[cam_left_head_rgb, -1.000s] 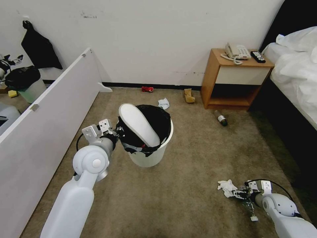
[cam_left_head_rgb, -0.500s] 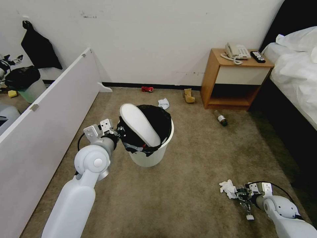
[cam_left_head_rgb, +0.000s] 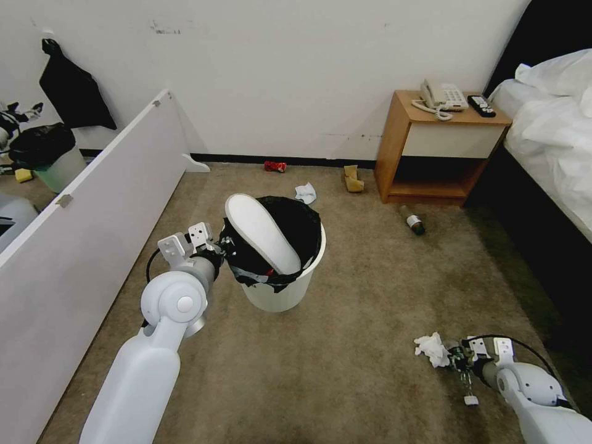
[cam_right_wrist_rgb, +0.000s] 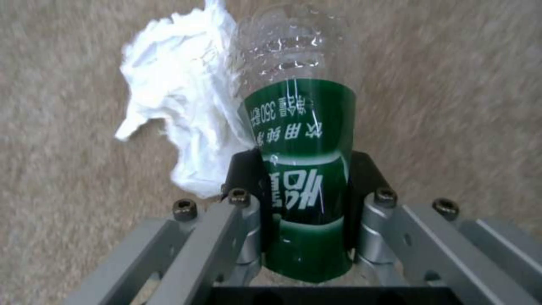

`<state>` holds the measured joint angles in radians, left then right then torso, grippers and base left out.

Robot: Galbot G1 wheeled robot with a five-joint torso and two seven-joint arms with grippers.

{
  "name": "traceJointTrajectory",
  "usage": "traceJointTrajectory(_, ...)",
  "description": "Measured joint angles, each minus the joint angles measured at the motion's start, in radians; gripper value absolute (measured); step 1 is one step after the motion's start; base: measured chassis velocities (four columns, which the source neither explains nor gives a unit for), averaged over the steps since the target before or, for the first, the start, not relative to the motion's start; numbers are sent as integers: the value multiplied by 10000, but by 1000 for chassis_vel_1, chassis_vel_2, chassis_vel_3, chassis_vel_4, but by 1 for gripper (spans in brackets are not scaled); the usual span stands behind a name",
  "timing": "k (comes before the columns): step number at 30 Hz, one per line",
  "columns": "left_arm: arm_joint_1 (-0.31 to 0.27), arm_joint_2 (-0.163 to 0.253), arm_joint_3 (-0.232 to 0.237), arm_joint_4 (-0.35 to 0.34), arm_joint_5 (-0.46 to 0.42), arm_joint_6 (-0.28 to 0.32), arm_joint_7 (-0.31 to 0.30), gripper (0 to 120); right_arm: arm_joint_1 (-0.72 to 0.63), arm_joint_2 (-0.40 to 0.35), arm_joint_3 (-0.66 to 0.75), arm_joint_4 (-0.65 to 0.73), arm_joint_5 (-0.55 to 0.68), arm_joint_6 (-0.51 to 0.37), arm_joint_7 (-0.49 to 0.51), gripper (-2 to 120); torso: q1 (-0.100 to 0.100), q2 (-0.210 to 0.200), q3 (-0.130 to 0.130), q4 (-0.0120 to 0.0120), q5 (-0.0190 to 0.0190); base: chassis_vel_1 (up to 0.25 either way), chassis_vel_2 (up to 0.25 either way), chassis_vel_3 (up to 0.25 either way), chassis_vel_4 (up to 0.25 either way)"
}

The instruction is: Pick up the trash bin and place the garbage on the floor into it.

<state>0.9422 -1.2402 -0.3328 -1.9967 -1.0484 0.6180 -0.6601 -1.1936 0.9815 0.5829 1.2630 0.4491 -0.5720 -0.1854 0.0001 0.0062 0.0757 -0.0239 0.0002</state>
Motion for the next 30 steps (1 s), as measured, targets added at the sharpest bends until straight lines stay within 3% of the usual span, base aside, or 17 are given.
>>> traceJointTrajectory(30,23,-24,73,113,12,0,-51,4,-110,-388,885,3797,711,406,55,19,0,0,0,0,-3,0,0,0,0)
